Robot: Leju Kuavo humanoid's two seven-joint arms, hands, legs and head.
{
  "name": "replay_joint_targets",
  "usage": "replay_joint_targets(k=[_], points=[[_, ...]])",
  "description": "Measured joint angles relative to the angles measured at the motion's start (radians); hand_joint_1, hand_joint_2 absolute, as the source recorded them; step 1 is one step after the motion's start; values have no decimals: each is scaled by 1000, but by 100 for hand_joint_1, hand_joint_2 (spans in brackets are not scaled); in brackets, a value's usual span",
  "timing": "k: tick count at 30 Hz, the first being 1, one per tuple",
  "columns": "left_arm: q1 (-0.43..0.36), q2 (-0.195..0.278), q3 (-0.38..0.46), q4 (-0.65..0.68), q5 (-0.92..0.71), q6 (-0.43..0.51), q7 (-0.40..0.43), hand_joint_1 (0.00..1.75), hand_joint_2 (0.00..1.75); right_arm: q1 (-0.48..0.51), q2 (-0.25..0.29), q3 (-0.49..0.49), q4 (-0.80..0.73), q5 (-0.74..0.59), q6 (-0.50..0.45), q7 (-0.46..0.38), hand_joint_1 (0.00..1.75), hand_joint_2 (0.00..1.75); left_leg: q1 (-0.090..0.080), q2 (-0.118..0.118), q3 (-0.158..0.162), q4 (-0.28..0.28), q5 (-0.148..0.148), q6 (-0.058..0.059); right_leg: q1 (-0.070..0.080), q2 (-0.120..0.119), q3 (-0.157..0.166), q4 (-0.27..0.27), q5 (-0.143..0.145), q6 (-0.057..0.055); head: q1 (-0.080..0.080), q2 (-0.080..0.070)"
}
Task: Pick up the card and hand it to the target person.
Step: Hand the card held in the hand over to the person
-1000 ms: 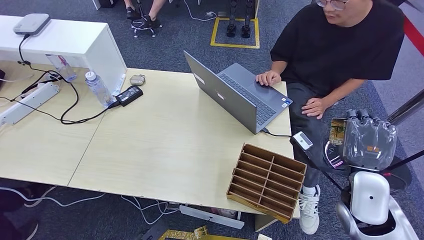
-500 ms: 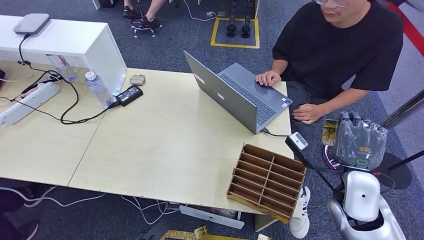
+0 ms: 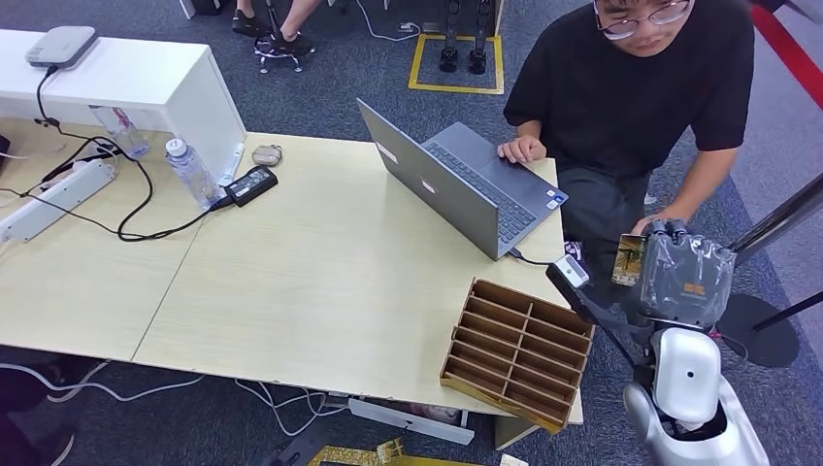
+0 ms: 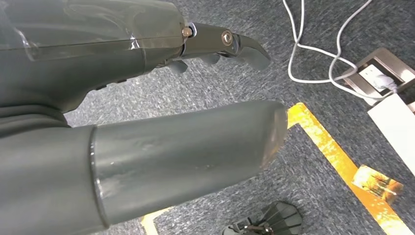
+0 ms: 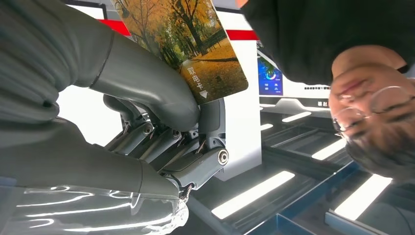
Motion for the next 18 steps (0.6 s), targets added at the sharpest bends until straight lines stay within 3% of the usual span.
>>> replay_joint_targets(k=[18], points=[[-3,0,0,0,-1,3,-8,0,0,-4,13,-9,27,0,0,-1,158,175,0,0,0,0,0,0,0,0,0,0,0,0,0,0]])
